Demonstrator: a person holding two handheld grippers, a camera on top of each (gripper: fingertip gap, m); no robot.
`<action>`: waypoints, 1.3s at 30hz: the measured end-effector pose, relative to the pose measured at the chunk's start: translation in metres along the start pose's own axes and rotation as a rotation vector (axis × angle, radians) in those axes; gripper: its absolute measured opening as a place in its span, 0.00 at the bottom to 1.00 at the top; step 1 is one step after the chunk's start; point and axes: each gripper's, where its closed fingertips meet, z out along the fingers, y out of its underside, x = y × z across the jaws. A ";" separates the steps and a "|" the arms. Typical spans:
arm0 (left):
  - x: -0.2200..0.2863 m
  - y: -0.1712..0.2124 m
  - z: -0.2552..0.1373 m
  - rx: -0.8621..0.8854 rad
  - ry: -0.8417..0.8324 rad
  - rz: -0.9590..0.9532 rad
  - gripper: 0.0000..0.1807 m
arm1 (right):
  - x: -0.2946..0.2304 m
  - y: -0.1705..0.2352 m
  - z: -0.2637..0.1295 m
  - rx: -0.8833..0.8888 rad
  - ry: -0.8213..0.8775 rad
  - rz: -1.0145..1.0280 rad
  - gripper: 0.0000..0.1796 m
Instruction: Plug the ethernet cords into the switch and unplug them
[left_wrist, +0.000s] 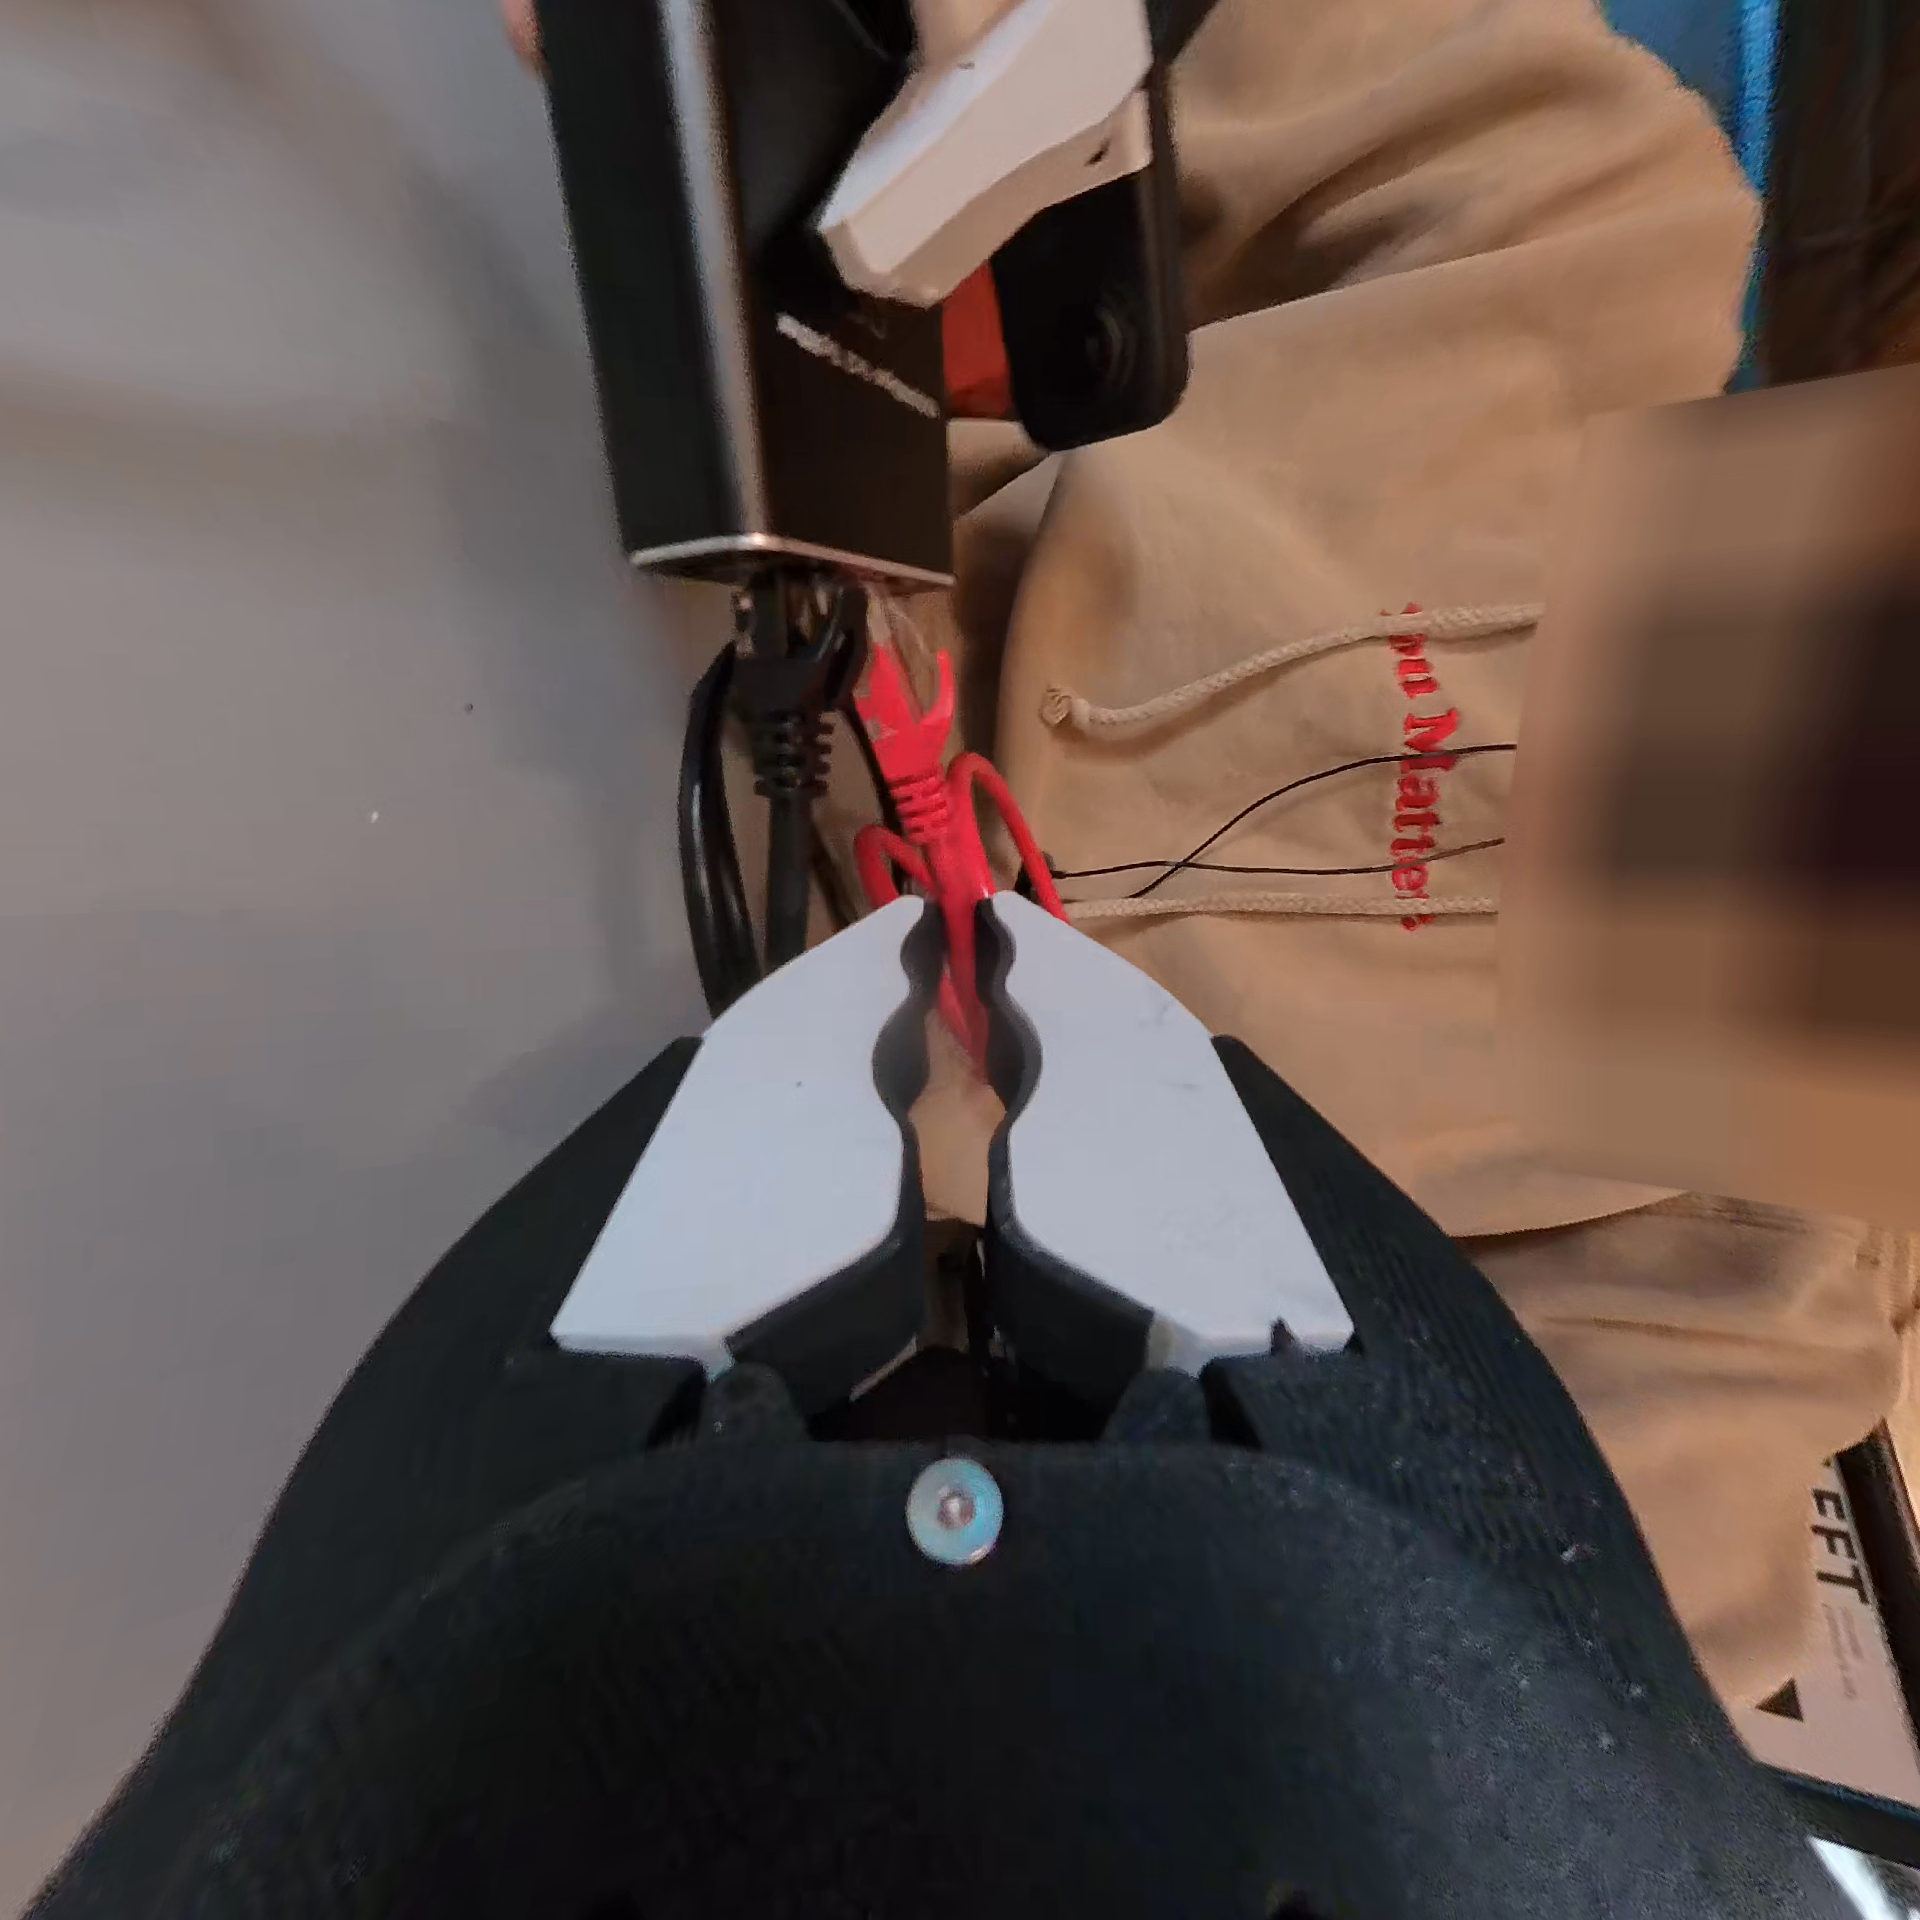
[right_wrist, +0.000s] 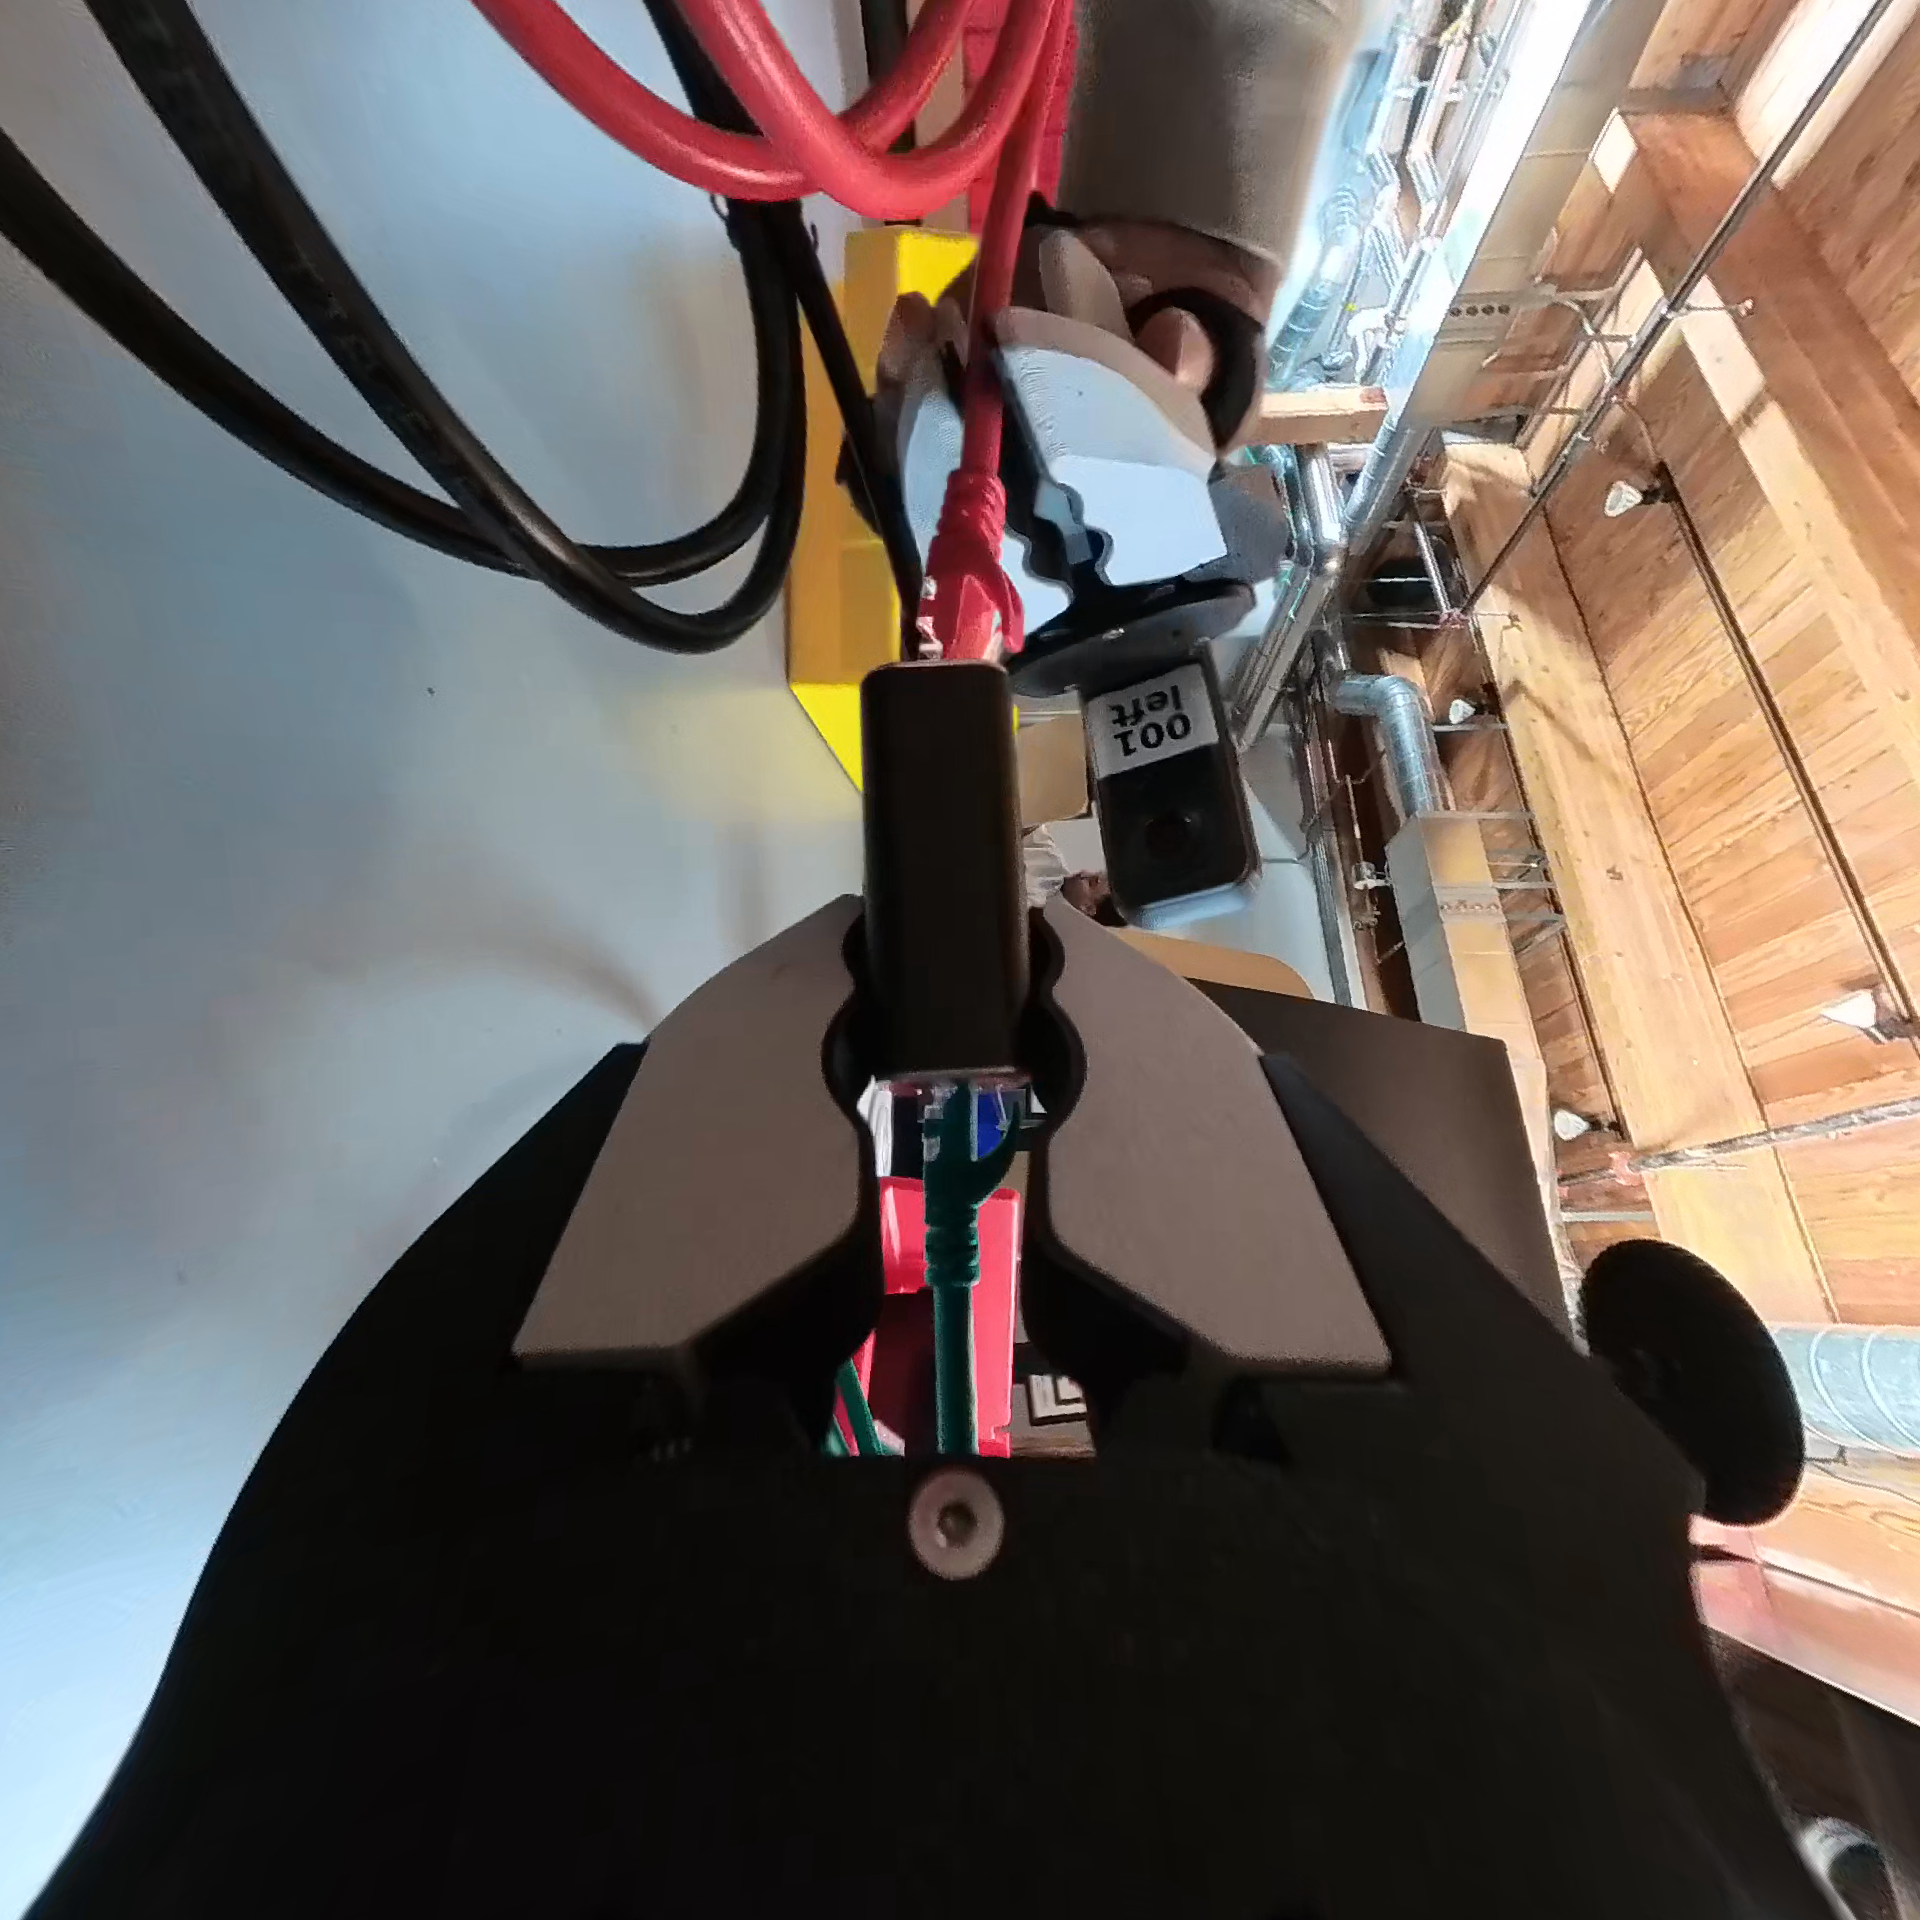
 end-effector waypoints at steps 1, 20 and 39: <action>0.003 -0.002 -0.001 0.023 0.026 0.016 0.03 | 0.002 0.001 0.000 -0.003 0.007 -0.001 0.15; -0.030 -0.009 -0.026 0.424 -0.253 0.124 0.07 | -0.010 0.005 0.004 -0.029 -0.064 0.006 0.15; -0.054 -0.008 -0.034 0.169 -1.384 0.776 0.14 | -0.024 0.015 0.012 -0.064 -0.128 0.034 0.15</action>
